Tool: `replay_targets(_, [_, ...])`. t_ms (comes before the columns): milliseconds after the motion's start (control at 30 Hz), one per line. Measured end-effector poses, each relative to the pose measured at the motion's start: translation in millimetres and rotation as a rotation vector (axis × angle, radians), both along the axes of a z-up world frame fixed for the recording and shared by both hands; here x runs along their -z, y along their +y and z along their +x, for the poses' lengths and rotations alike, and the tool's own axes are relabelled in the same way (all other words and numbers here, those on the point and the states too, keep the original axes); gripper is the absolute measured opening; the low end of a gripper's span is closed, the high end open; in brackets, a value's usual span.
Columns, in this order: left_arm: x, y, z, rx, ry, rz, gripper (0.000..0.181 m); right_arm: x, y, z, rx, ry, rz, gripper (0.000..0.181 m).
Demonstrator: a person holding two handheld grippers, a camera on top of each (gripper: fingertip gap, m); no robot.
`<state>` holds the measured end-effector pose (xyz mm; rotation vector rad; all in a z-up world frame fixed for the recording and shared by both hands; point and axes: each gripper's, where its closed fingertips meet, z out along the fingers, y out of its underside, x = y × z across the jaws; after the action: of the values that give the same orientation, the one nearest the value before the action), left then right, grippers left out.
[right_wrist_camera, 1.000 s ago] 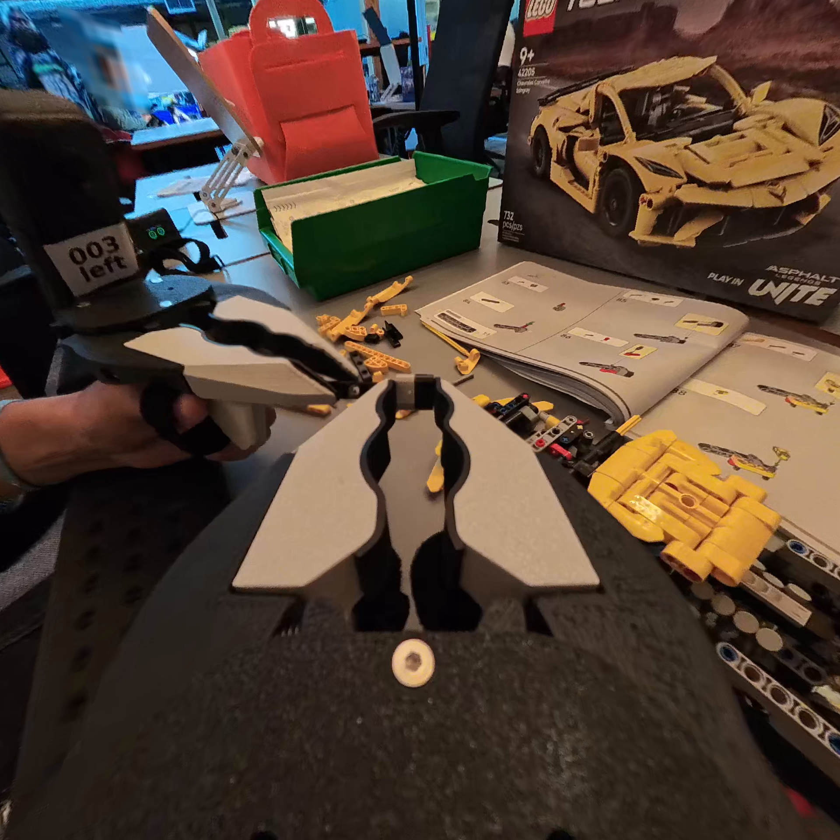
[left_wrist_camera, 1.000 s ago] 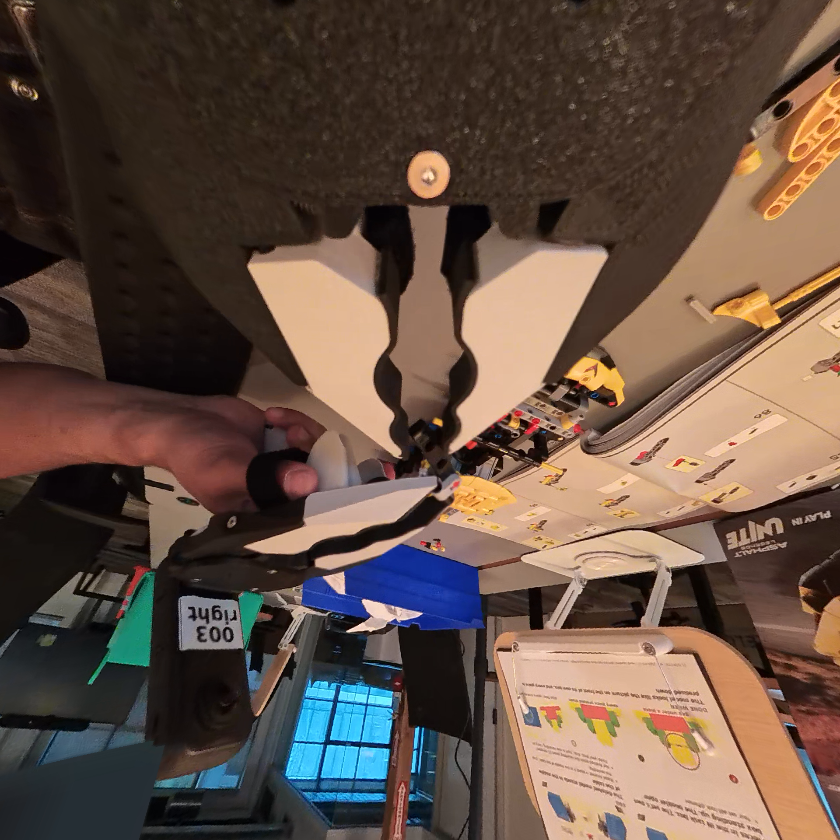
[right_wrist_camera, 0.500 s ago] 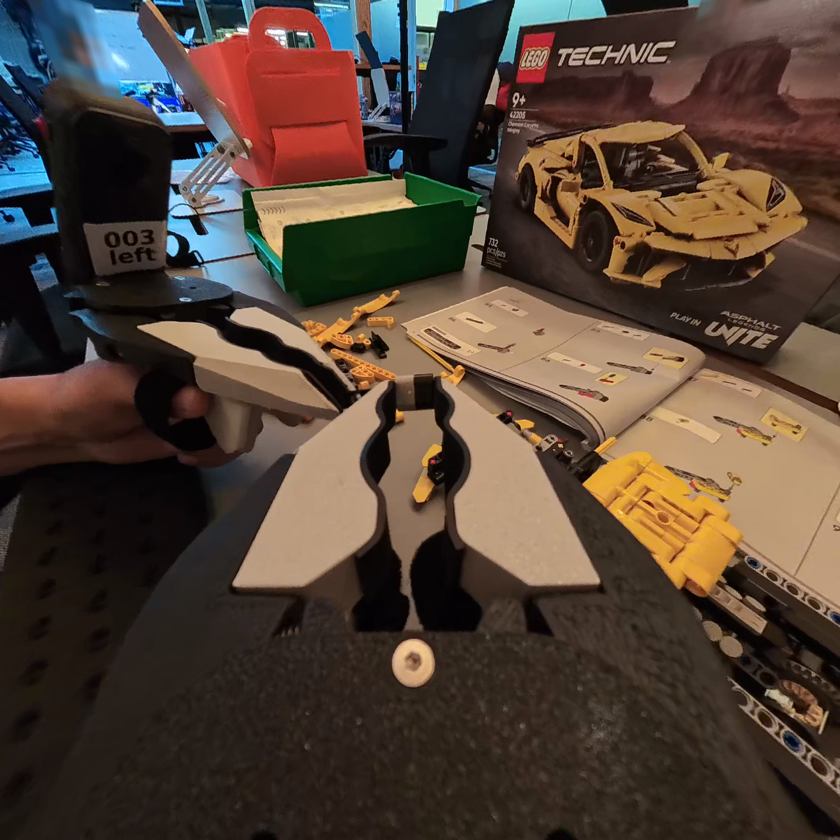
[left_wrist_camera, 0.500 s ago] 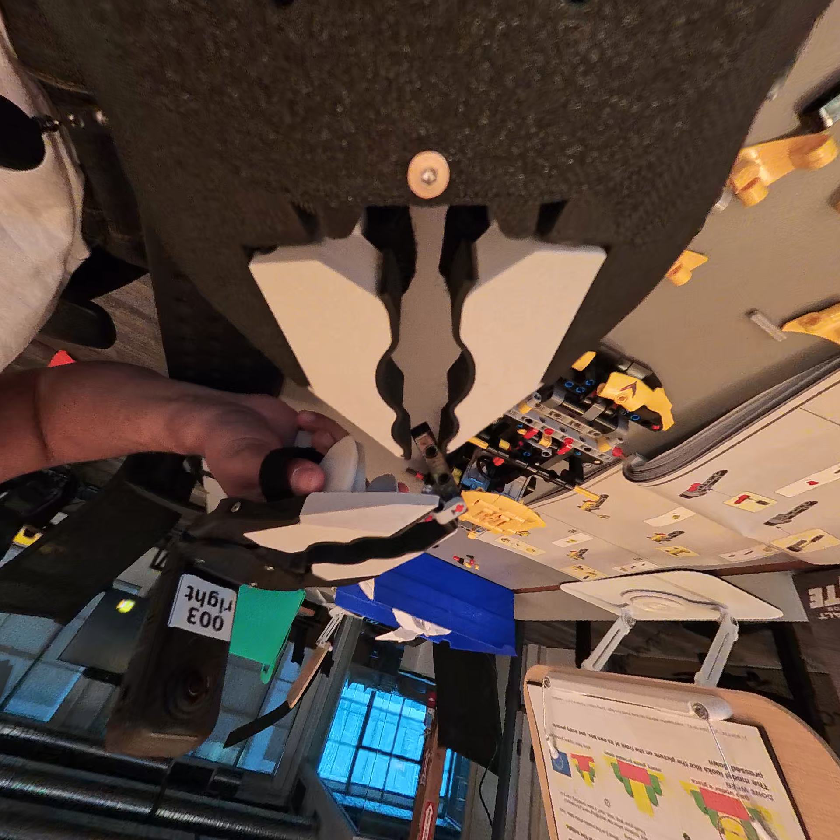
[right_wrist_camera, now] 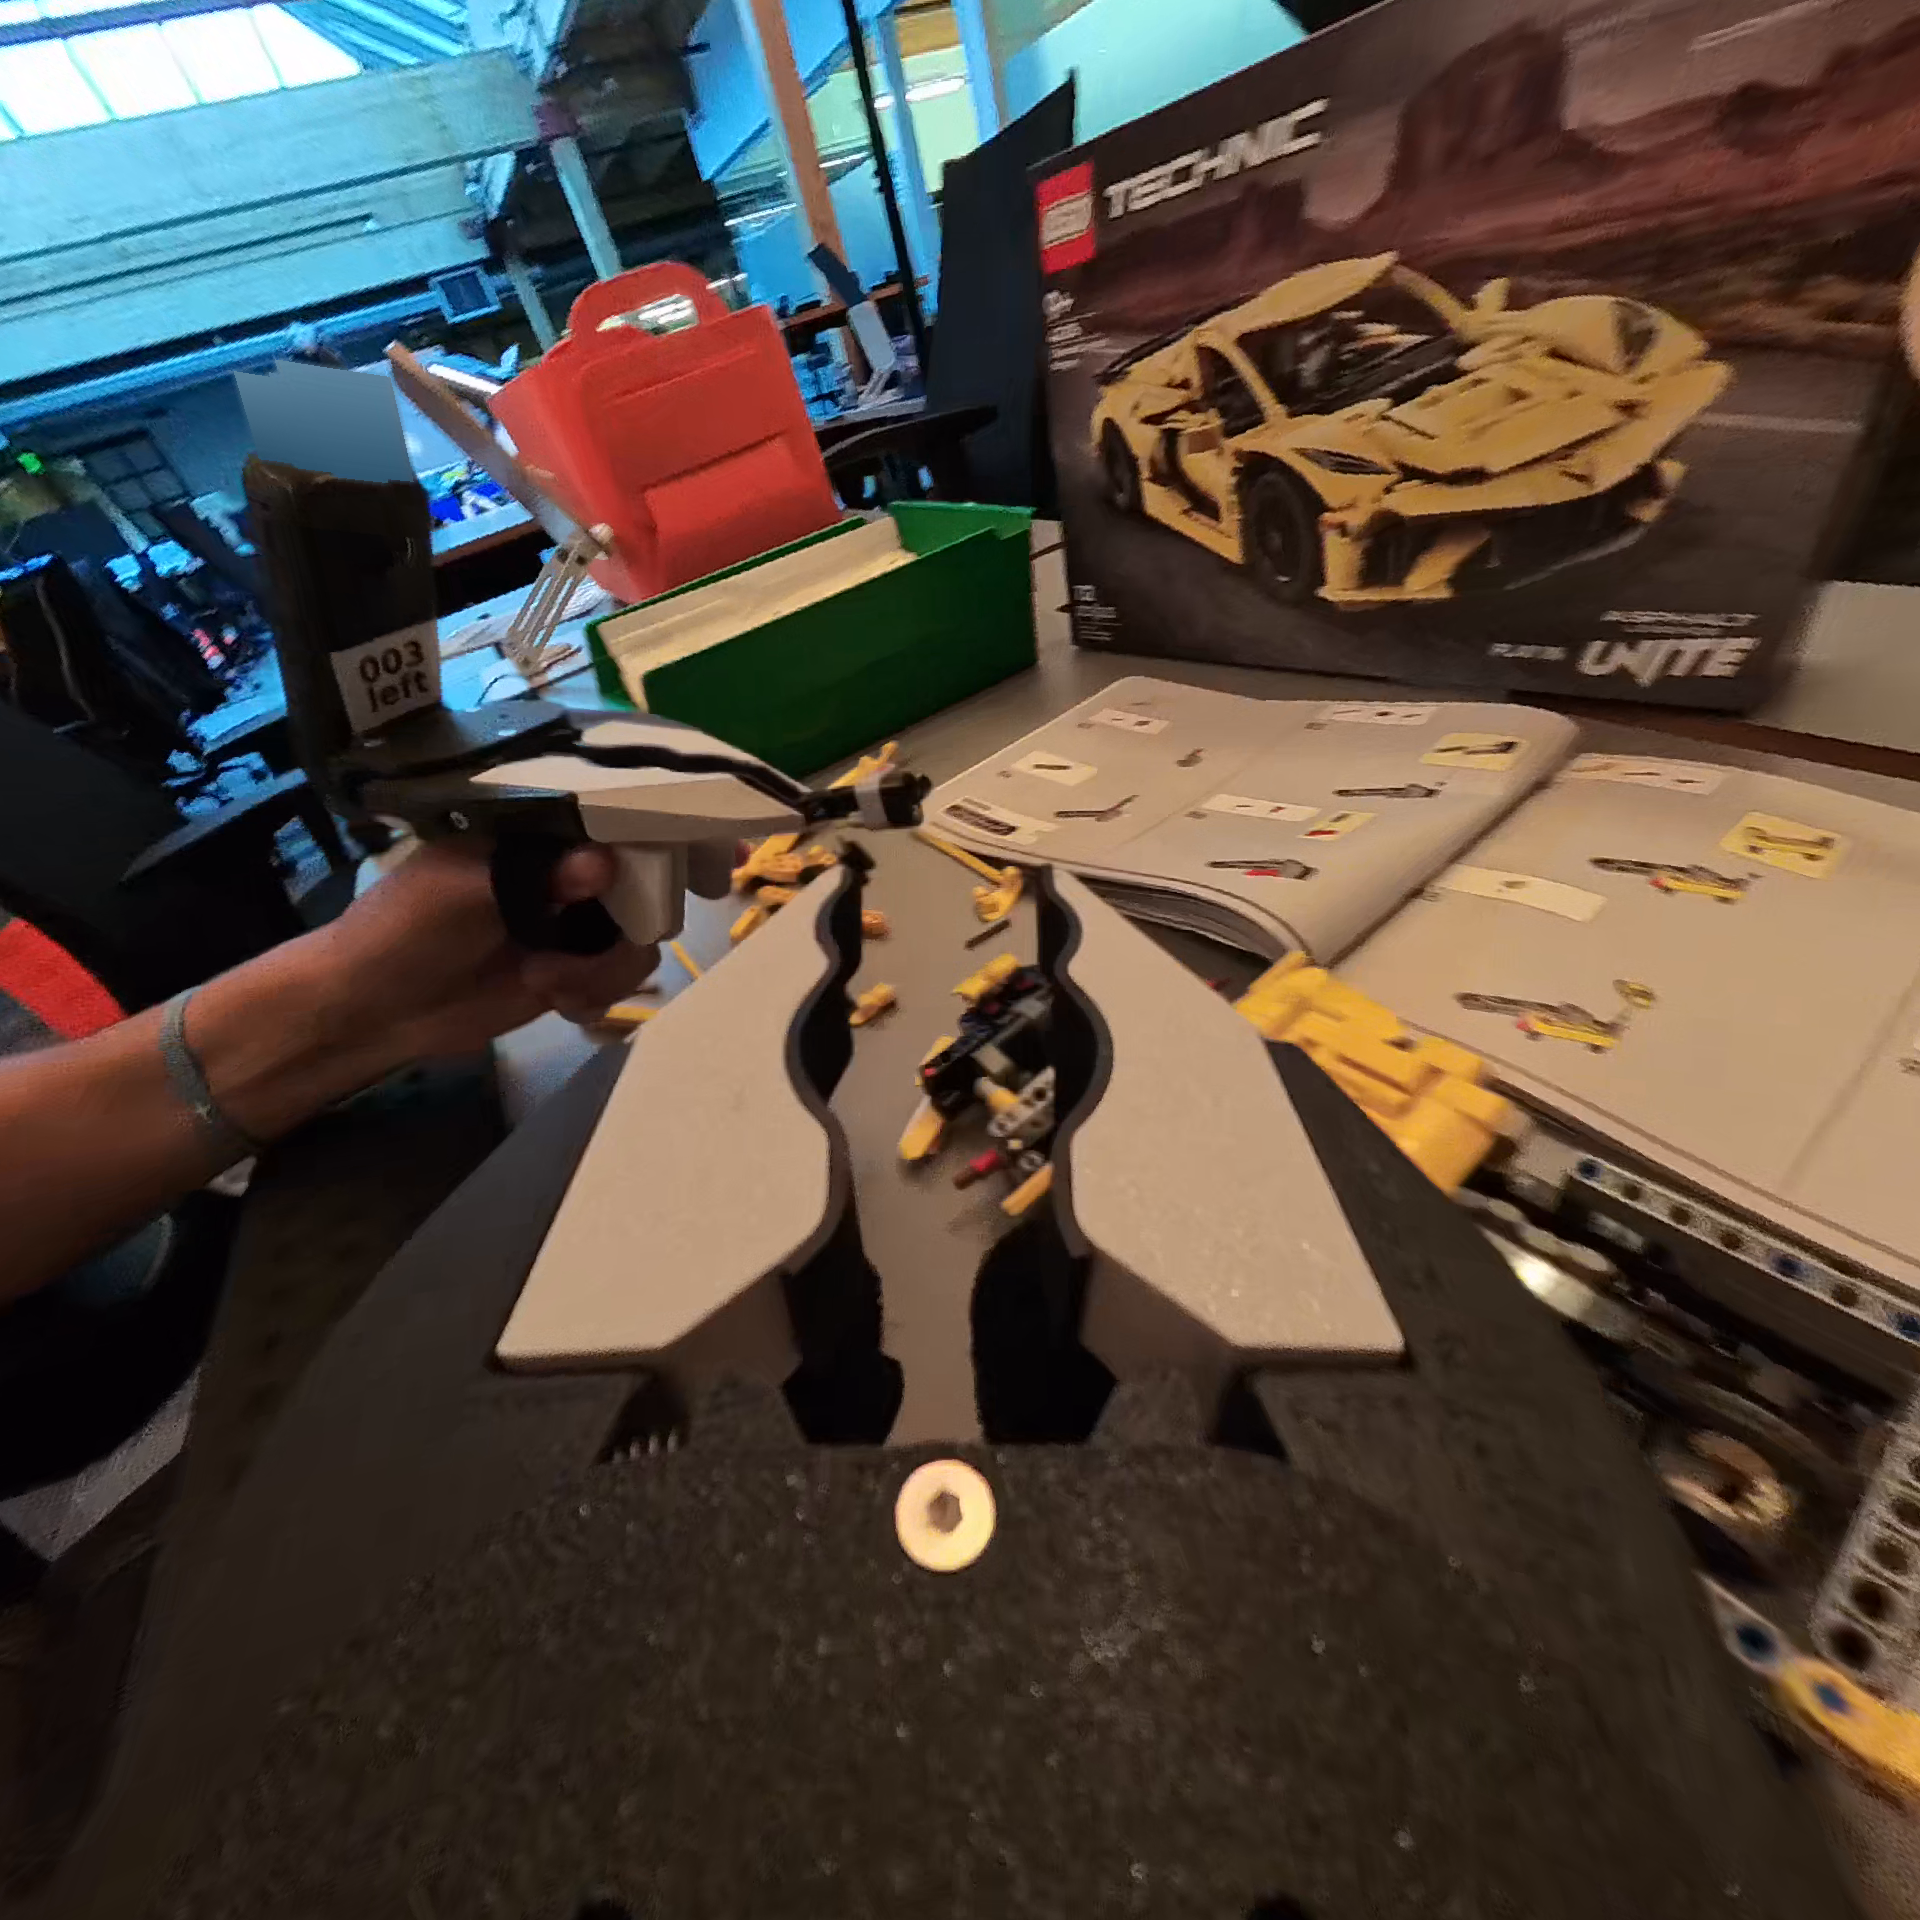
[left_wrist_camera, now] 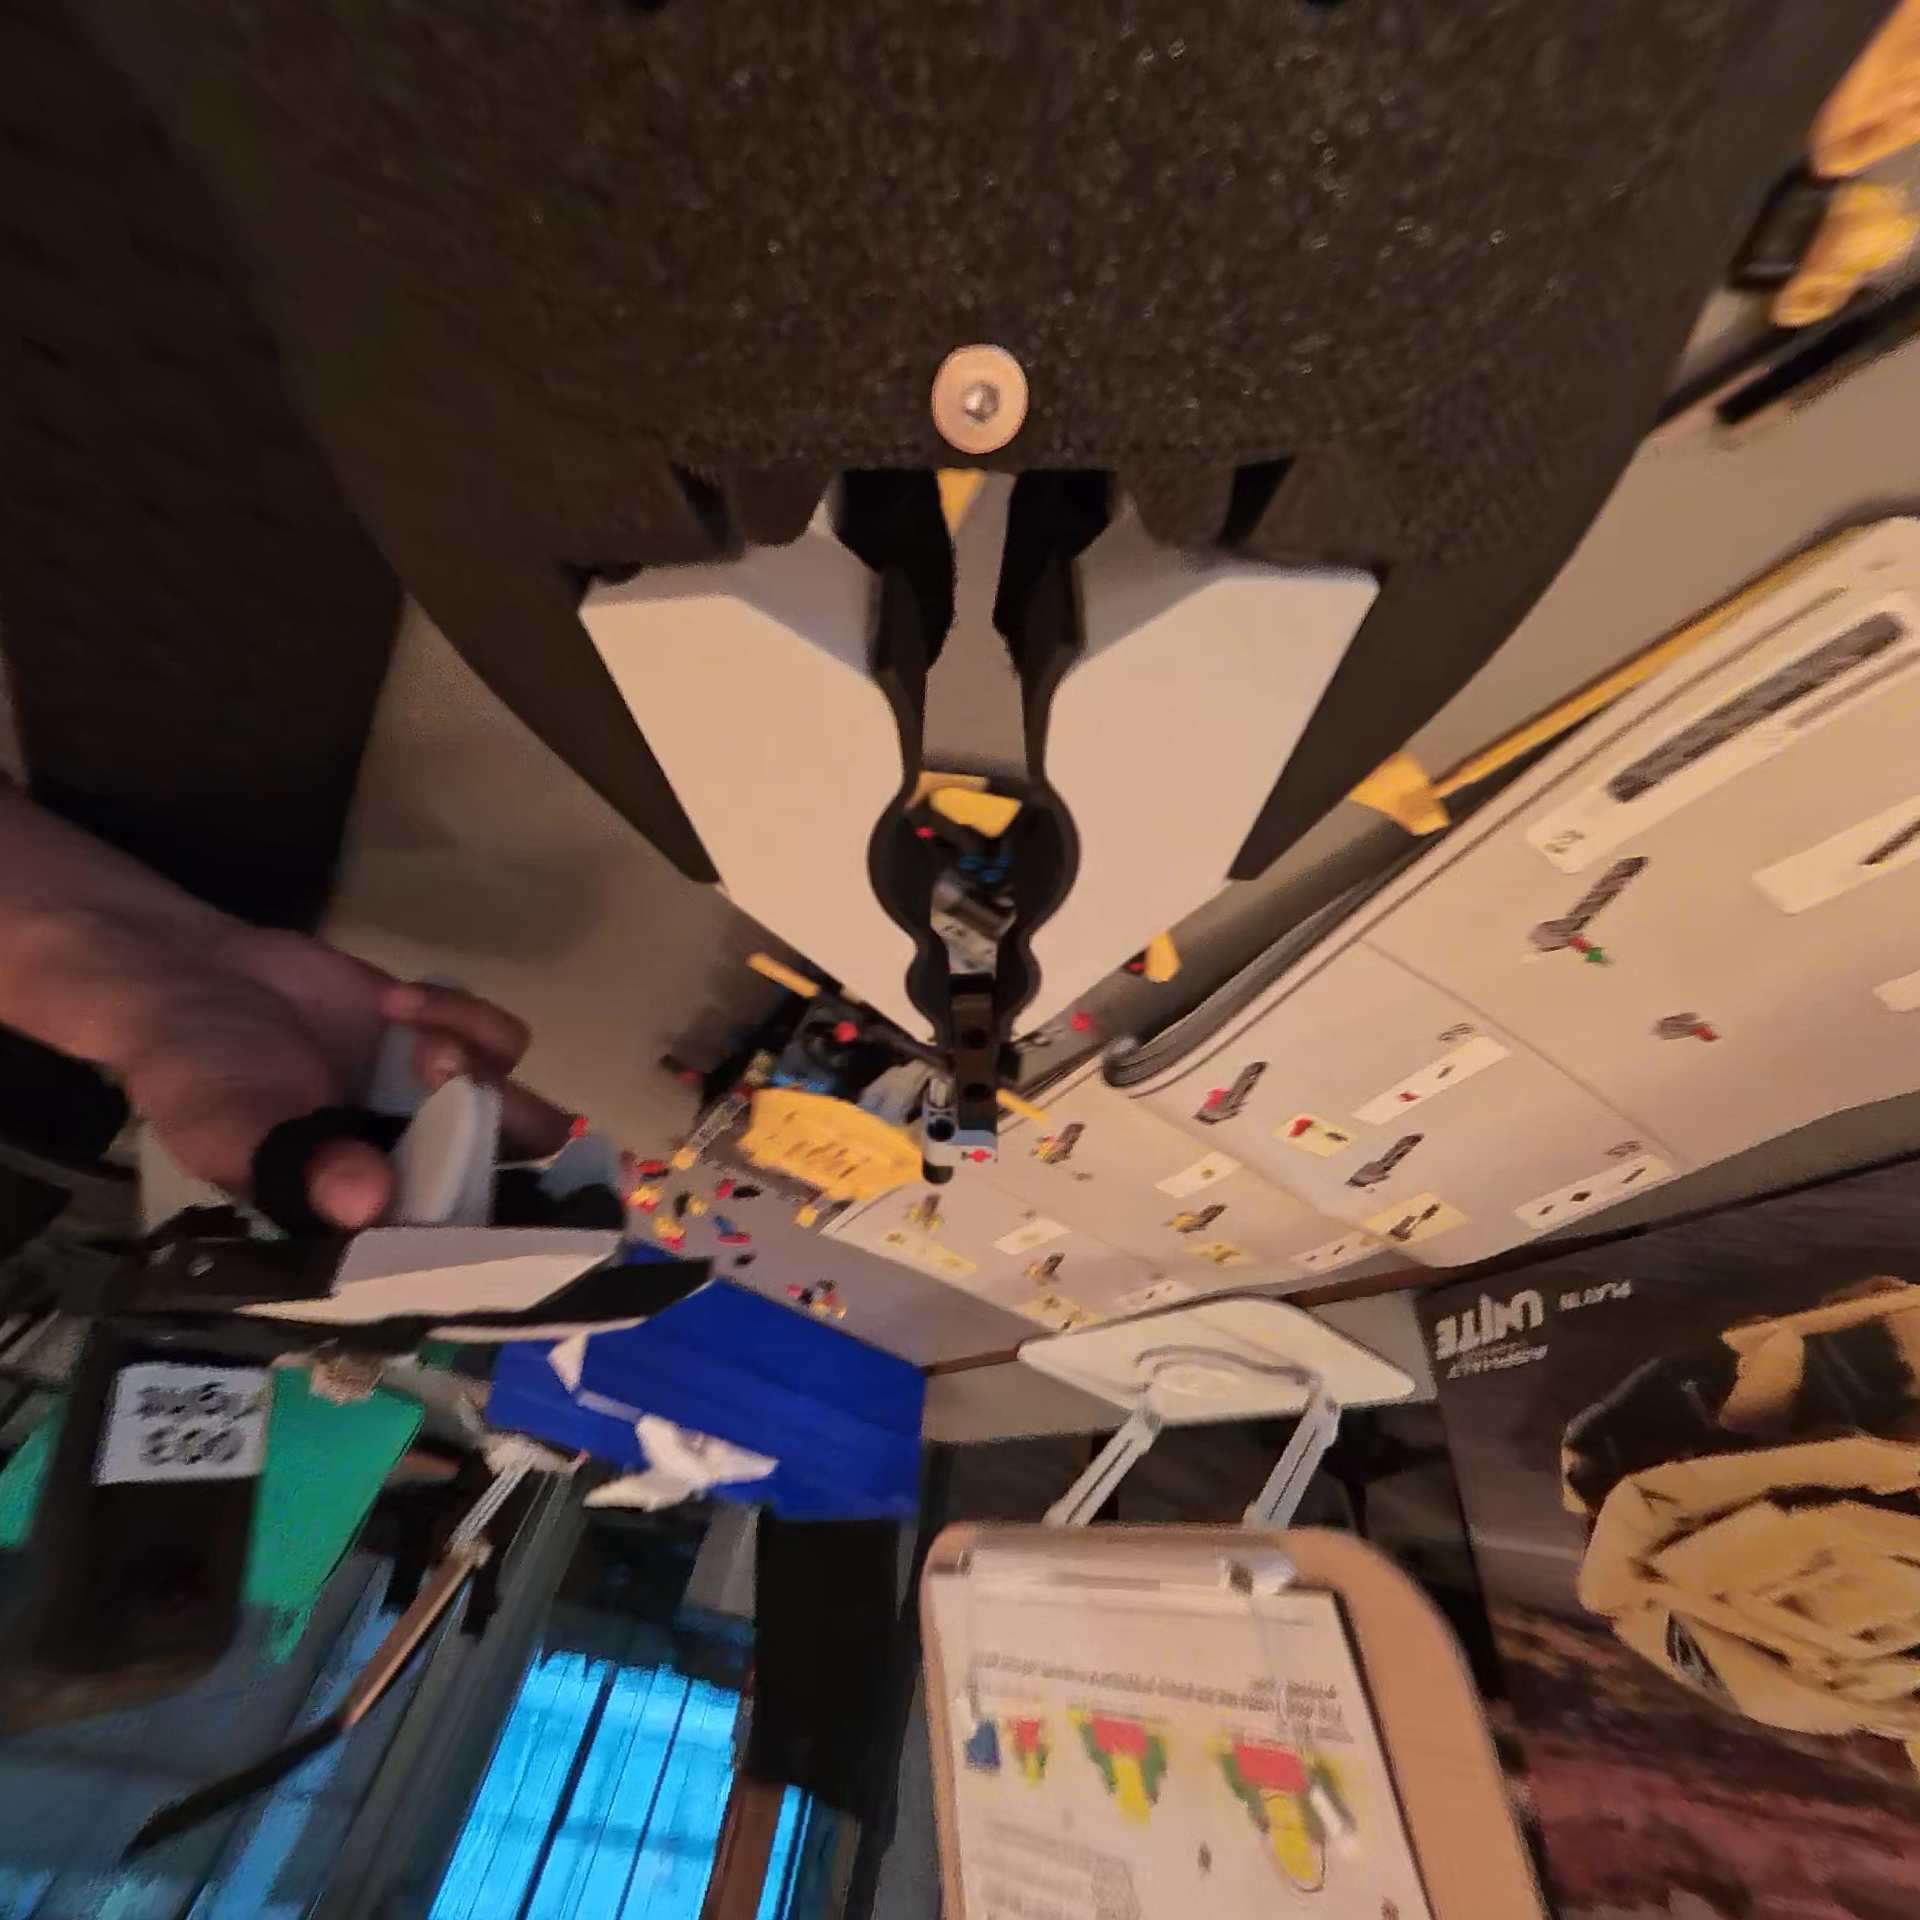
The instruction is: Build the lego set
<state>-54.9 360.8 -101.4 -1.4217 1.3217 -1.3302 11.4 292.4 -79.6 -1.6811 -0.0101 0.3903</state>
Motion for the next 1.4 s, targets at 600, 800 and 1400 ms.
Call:
replay_targets(600, [28.2, 103.9, 64.2, 0.052, 0.289, 0.173, 0.007, 20.0, -2.8, 48.2, 0.067, 0.121, -0.083, 0.024])
replay_targets(800, [33.5, 122.1, 49.9, -0.055, 0.315, 0.452, 0.007, 23.5, -3.4, 52.5, 0.063, 0.153, -0.095, 0.023])
replay_targets(1400, [3.4, -4.7, 36.7, 0.459, 0.177, 0.089, 0.007, 38.3, 1.0, 57.8, 0.078, 0.027, -0.156, 0.025])
